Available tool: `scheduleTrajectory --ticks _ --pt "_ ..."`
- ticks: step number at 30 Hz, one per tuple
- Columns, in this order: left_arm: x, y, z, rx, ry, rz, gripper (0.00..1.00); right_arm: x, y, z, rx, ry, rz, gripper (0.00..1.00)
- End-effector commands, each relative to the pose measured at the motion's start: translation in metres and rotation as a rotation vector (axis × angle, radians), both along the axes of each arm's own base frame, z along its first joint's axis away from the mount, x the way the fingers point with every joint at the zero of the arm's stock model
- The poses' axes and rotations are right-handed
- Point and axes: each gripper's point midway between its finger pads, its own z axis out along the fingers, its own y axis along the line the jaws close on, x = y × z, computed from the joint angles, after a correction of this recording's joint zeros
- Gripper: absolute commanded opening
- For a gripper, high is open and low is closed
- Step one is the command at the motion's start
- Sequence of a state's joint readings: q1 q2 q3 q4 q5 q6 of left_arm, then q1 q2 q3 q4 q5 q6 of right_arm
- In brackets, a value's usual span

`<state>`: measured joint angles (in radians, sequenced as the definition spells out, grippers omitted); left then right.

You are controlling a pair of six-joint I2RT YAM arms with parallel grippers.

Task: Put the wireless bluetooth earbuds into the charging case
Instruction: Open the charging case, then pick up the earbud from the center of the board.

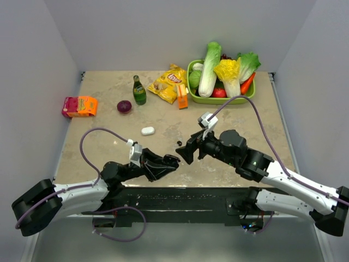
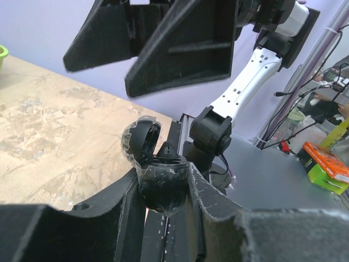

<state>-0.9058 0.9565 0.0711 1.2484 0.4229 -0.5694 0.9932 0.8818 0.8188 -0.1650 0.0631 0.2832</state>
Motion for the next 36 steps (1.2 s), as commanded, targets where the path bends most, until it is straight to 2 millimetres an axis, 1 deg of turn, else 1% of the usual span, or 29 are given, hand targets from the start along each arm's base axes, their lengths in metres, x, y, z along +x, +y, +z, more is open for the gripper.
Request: scheduleTrajectory --ticks 1,2,3,4,5,6,7,8,9,10,11,12,13,14,15,16,17,18,20,21,23,25,26,28,29,30,33,36 --pt "0.001 0.01 0.013 -0.07 -0.015 0.044 0.0 0.038 -0.037 0.025 0.077 -0.028 -0.279 0.98" --pt "0.001 0.013 0.013 -0.075 -0.02 0.053 0.0 0.048 -0.043 0.014 0.053 -0.003 -0.321 0.97" --pt "0.003 0.014 0.011 -0.07 -0.011 0.068 0.0 0.068 -0.059 0.004 0.056 0.032 -0.399 0.97" --pt "0.003 0.016 0.009 -0.068 -0.01 0.076 0.0 0.071 -0.056 -0.014 0.045 0.089 -0.365 0.96" --pt "0.002 0.02 0.011 -0.078 -0.018 0.084 0.0 0.08 -0.057 -0.022 0.061 0.111 -0.372 0.96" --pt "0.003 0.021 0.01 -0.077 -0.011 0.096 0.0 0.094 -0.06 -0.047 0.034 0.173 -0.403 0.94" --pt "0.003 0.023 0.012 -0.082 -0.015 0.099 0.0 0.096 -0.058 -0.066 0.014 0.207 -0.398 0.94" --pt "0.001 0.026 0.018 -0.101 -0.03 0.103 0.0 0.101 -0.052 -0.072 0.018 0.211 -0.389 0.93" --pt "0.001 0.027 0.006 -0.074 -0.014 0.109 0.0 0.105 -0.046 -0.098 -0.03 0.263 -0.383 0.88" --pt "0.001 0.028 0.005 -0.072 -0.014 0.111 0.0 0.106 -0.042 -0.106 -0.047 0.282 -0.368 0.85" --pt "0.0 0.031 0.007 -0.081 -0.027 0.115 0.0 0.112 -0.037 -0.11 -0.047 0.274 -0.369 0.81" --pt "0.001 0.031 0.004 -0.068 -0.018 0.124 0.0 0.115 -0.035 -0.115 -0.052 0.277 -0.367 0.73" --pt "0.001 0.032 0.004 -0.069 -0.021 0.128 0.0 0.116 -0.035 -0.132 -0.082 0.296 -0.37 0.69" --pt "0.0 0.034 0.005 -0.076 -0.028 0.131 0.0 0.119 -0.034 -0.135 -0.087 0.292 -0.373 0.65" --pt "0.0 0.035 0.003 -0.072 -0.025 0.135 0.0 0.122 -0.035 -0.14 -0.102 0.287 -0.385 0.6" --pt "0.0 0.035 0.003 -0.072 -0.027 0.135 0.0 0.122 -0.035 -0.153 -0.126 0.31 -0.385 0.55" --pt "0.0 0.037 0.003 -0.076 -0.031 0.139 0.0 0.123 -0.034 -0.157 -0.127 0.308 -0.385 0.5" --pt "0.0 0.037 0.002 -0.076 -0.031 0.141 0.0 0.125 -0.034 -0.162 -0.137 0.312 -0.387 0.38" --pt "-0.001 0.038 0.0 -0.073 -0.031 0.139 0.0 0.125 -0.029 -0.177 -0.148 0.329 -0.365 0.26" --pt "-0.002 0.037 0.0 -0.072 -0.036 0.133 0.0 0.124 -0.024 -0.18 -0.142 0.34 -0.347 0.19" --pt "-0.002 0.036 -0.003 -0.063 -0.033 0.13 0.0 0.122 -0.013 -0.188 -0.13 0.352 -0.305 0.17" --pt "-0.003 0.036 -0.002 -0.067 -0.037 0.123 0.0 0.119 -0.002 -0.191 -0.129 0.358 -0.268 0.16" --pt "-0.003 0.035 -0.004 -0.061 -0.032 0.12 0.0 0.119 0.001 -0.2 -0.145 0.371 -0.26 0.15" --pt "-0.005 0.034 -0.003 -0.066 -0.038 0.111 0.0 0.118 0.014 -0.201 -0.137 0.375 -0.224 0.14" --pt "-0.005 0.033 -0.005 -0.058 -0.035 0.107 0.0 0.117 0.017 -0.207 -0.146 0.386 -0.218 0.12" --pt "-0.006 0.033 -0.004 -0.06 -0.037 0.103 0.0 0.118 0.023 -0.207 -0.143 0.386 -0.209 0.11" --pt "-0.007 0.033 -0.005 -0.06 -0.04 0.096 0.0 0.118 0.027 -0.215 -0.155 0.402 -0.205 0.07" --pt "-0.008 0.034 -0.006 -0.056 -0.037 0.096 0.0 0.121 0.026 -0.223 -0.172 0.406 -0.223 0.04"
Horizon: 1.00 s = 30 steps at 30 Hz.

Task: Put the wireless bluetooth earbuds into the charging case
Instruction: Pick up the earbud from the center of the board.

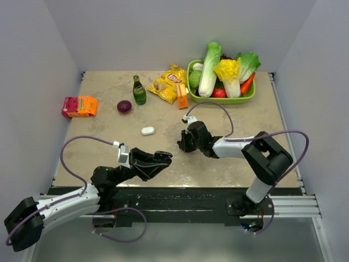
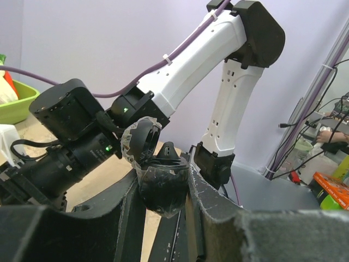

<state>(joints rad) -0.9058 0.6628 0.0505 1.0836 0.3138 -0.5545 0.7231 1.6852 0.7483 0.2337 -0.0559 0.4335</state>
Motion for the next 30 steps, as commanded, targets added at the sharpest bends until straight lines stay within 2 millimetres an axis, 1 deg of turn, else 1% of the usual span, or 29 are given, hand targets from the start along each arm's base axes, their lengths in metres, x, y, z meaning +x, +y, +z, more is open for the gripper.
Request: scheduleTrajectory --ticks 1,2,6,9,14,16,19,20,22,23,25,26,27,28,30 --pt "-0.008 0.007 -0.04 0.05 0.006 -0.006 0.0 0.019 0.017 0.017 0.052 -0.056 -0.006 0.03" --pt "-0.008 0.007 -0.04 0.051 0.007 -0.006 0.0 0.02 0.015 0.015 0.045 -0.055 -0.017 0.01" --pt "-0.009 0.007 -0.04 0.051 0.008 -0.008 0.0 0.026 0.011 0.006 0.015 -0.042 -0.057 0.0" --pt "-0.009 0.007 -0.04 0.052 0.008 -0.009 0.0 0.03 0.0 0.0 -0.026 -0.046 -0.101 0.0" --pt "-0.009 0.007 -0.041 0.056 0.008 -0.007 0.0 0.039 -0.011 -0.001 -0.043 -0.062 -0.155 0.0" --pt "-0.009 0.007 -0.042 0.058 0.008 -0.011 0.0 0.046 -0.015 0.001 -0.046 -0.067 -0.182 0.0" --pt "-0.01 0.008 -0.044 0.057 0.01 -0.012 0.0 0.055 -0.023 0.0 -0.06 -0.063 -0.216 0.06" --pt "-0.01 0.008 -0.044 0.057 0.012 -0.013 0.0 0.058 -0.029 -0.001 -0.069 -0.062 -0.233 0.1" --pt "-0.01 0.008 -0.044 0.058 0.012 -0.011 0.0 0.06 -0.031 0.003 -0.062 -0.068 -0.248 0.17" --pt "-0.01 0.008 -0.045 0.061 0.015 -0.009 0.0 0.061 -0.029 0.007 -0.046 -0.079 -0.247 0.24" --pt "-0.01 0.009 -0.045 0.06 0.015 -0.008 0.0 0.058 -0.027 0.022 -0.002 -0.113 -0.241 0.32" --pt "-0.01 0.009 -0.045 0.059 0.014 -0.008 0.0 0.057 -0.023 0.032 0.032 -0.138 -0.236 0.35" --pt "-0.01 0.009 -0.045 0.059 0.013 -0.009 0.0 0.051 -0.02 0.035 0.053 -0.14 -0.215 0.37" --pt "-0.01 0.009 -0.046 0.06 0.015 -0.008 0.0 0.05 -0.017 0.048 0.078 -0.163 -0.21 0.4" --pt "-0.01 0.009 -0.045 0.057 0.013 -0.008 0.0 0.044 -0.004 0.059 0.097 -0.18 -0.17 0.43"
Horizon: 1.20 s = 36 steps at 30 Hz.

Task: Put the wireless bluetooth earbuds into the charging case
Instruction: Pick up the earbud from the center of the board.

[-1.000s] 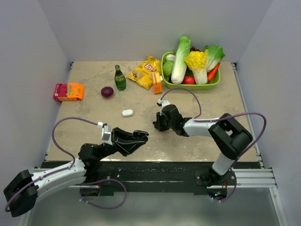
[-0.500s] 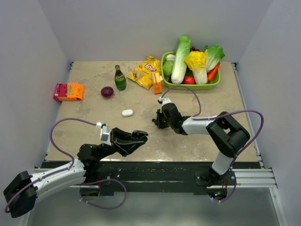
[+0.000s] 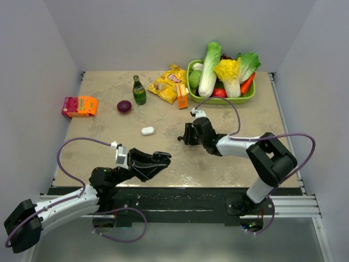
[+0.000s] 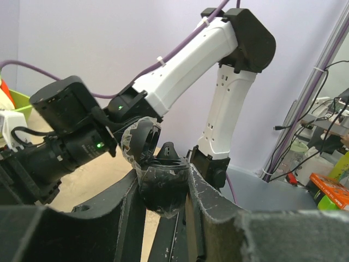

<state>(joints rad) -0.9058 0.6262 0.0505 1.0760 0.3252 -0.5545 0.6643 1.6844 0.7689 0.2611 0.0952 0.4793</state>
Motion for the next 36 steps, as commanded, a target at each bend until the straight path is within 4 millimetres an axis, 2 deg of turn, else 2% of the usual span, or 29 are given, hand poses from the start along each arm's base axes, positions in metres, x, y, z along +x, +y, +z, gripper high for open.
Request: scheduleTrajectory --ticks 1,2,4,5,6,7,8,9,11,16,21,27,36 --pt "-0.005 0.005 -0.052 0.078 0.036 0.004 0.0 0.001 0.027 0.051 0.1 -0.116 0.043 0.44" --pt "-0.005 0.005 -0.052 0.077 0.035 0.004 0.0 -0.004 0.032 0.051 0.087 -0.105 0.057 0.46" --pt "-0.004 0.005 -0.052 0.079 0.037 0.004 0.0 0.003 0.038 0.06 0.078 -0.126 0.045 0.48" --pt "-0.004 0.005 -0.051 0.075 0.035 0.005 0.0 0.001 0.039 0.05 0.045 -0.103 0.042 0.5" --pt "-0.004 0.004 -0.051 0.076 0.034 0.004 0.0 0.009 0.043 0.057 0.035 -0.116 0.027 0.52" --pt "-0.004 0.004 -0.052 0.079 0.038 0.003 0.0 0.015 0.039 0.053 -0.003 -0.116 -0.01 0.55" --pt "-0.004 0.004 -0.052 0.078 0.04 0.003 0.0 0.012 0.035 0.033 -0.07 -0.068 -0.018 0.57" --pt "-0.004 0.004 -0.052 0.077 0.042 0.005 0.0 0.021 0.04 0.04 -0.078 -0.078 -0.035 0.58" --pt "-0.004 0.004 -0.053 0.079 0.041 0.004 0.0 0.026 0.03 0.021 -0.16 -0.046 -0.079 0.61" --pt "-0.004 0.006 -0.053 0.078 0.043 0.008 0.0 0.033 0.02 0.009 -0.238 -0.055 -0.112 0.62" --pt "-0.002 0.006 -0.054 0.082 0.046 0.018 0.0 0.025 0.009 -0.005 -0.287 -0.041 -0.102 0.62" --pt "-0.003 0.004 -0.053 0.081 0.043 0.008 0.0 0.014 -0.003 -0.013 -0.318 -0.027 -0.097 0.62" --pt "-0.004 0.002 -0.053 0.085 0.045 -0.004 0.0 -0.002 -0.019 -0.011 -0.341 -0.02 -0.09 0.62"
